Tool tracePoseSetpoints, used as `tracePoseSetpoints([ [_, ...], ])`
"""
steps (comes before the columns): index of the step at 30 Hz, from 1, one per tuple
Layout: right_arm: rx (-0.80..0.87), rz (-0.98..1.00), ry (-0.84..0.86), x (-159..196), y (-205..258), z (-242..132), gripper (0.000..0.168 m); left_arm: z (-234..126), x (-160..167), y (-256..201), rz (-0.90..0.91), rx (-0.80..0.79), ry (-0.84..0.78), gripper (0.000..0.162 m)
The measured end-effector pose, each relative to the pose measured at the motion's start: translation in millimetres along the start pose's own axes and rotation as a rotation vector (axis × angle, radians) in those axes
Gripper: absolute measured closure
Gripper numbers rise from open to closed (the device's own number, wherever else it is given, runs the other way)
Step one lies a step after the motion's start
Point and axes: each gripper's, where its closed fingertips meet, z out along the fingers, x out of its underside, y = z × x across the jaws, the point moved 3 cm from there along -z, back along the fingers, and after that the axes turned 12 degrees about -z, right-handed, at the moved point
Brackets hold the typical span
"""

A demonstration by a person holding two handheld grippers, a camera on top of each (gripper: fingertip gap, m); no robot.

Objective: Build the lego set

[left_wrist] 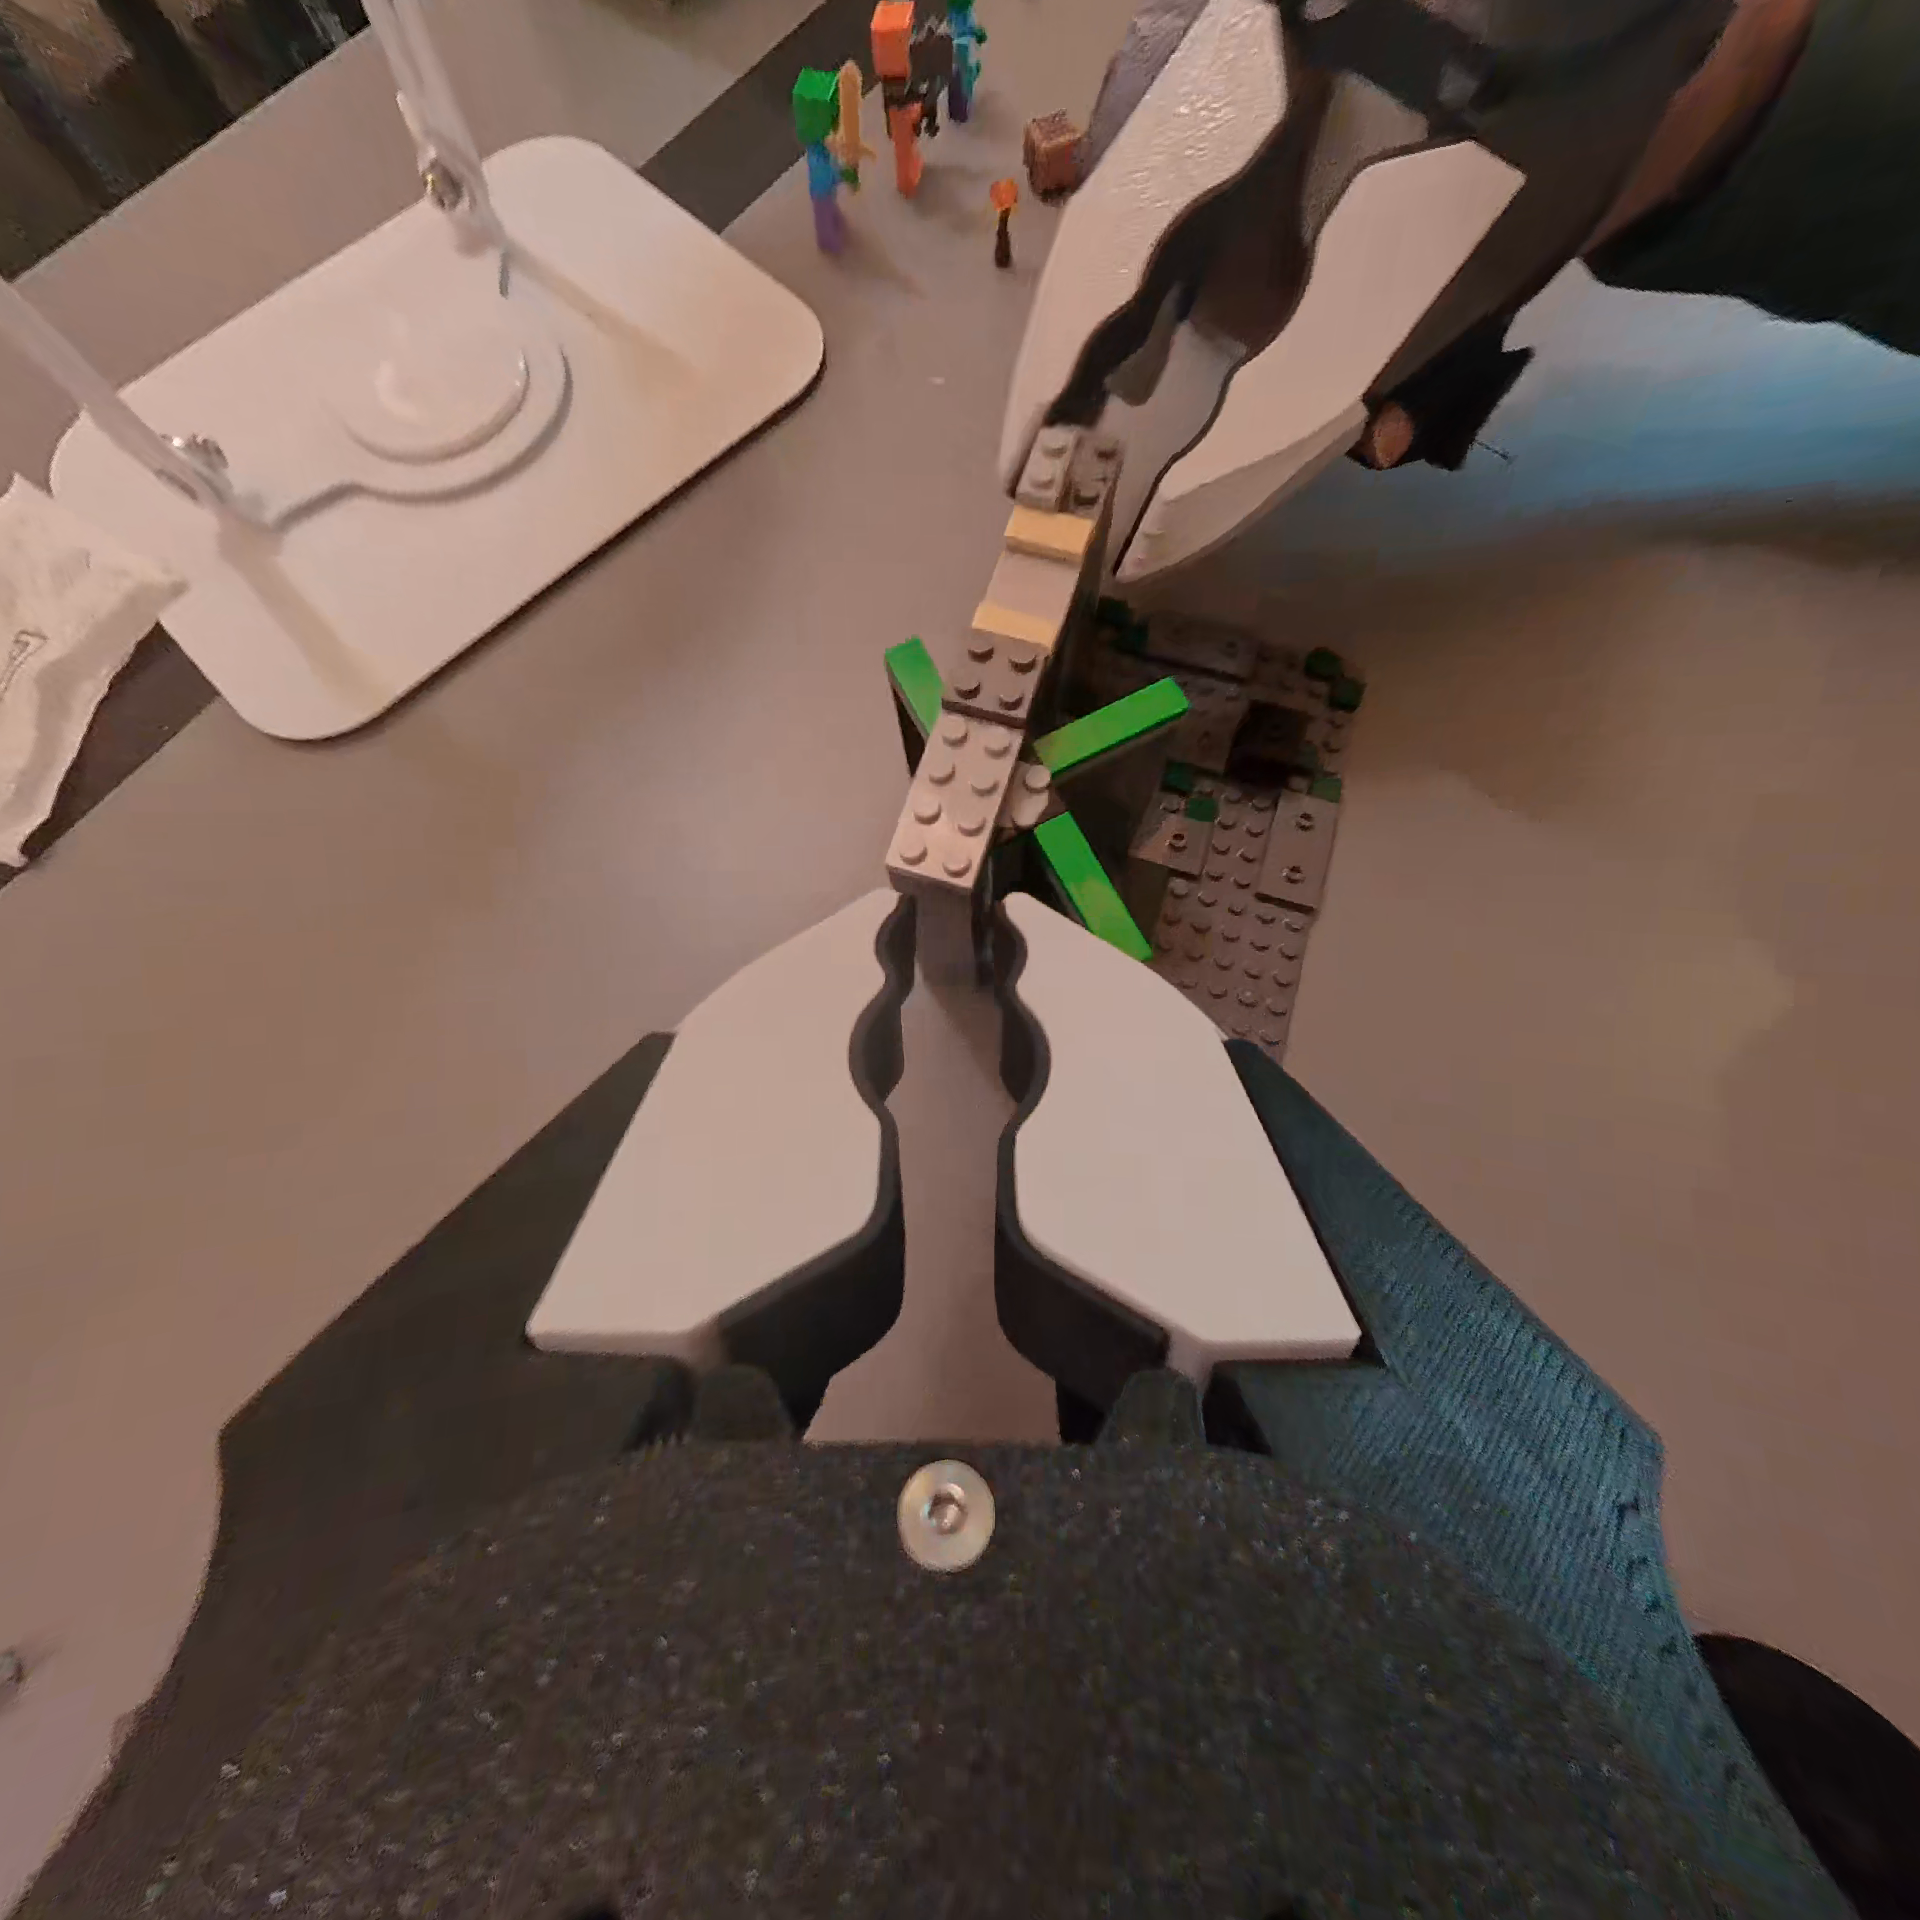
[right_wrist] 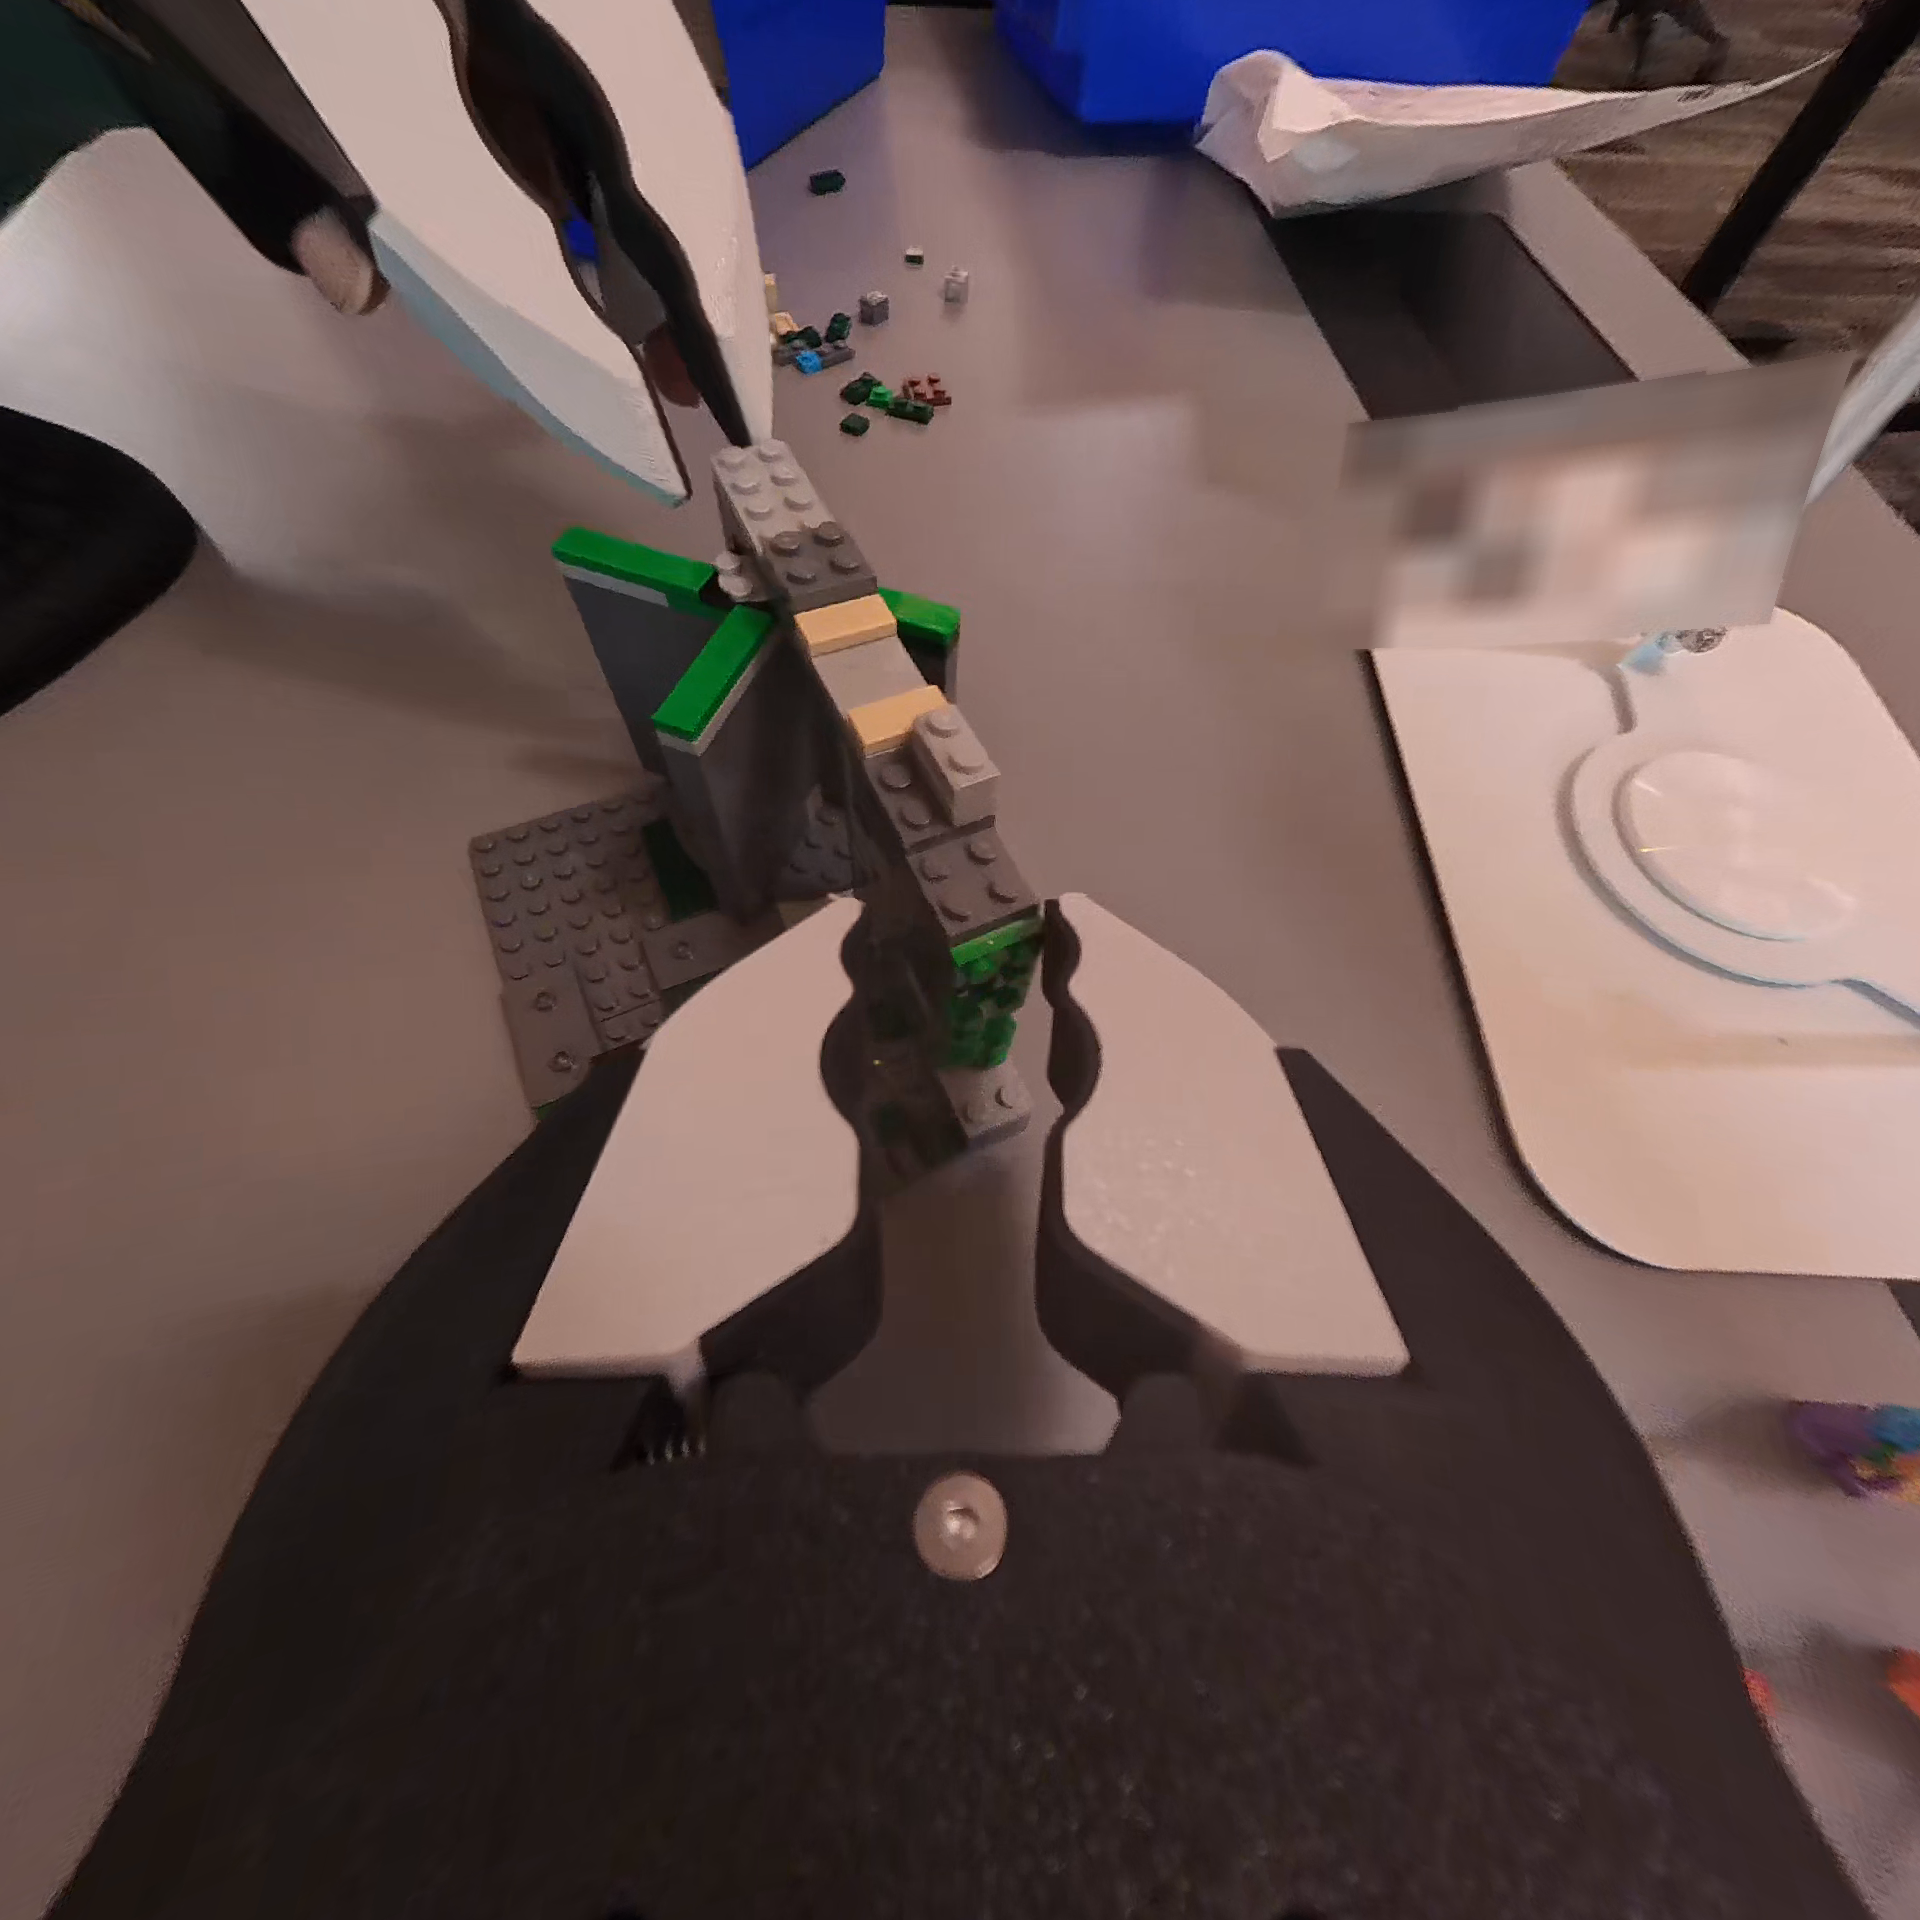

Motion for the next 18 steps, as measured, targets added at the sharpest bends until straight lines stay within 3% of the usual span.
tracePoseSetpoints([
  [9, 0.268, 0.166, 0.114, -1.1, 19.2, -10.3, 0.145, 21.1, 0.0, 15.6, -0.009, -0.053, 0.021, 0.151],
  [18, 0.319, 0.225, 0.111, -0.4, 24.5, -12.7, 0.146, 30.2, 3.5, 15.5, -0.01, -0.075, 0.031, 0.151],
])
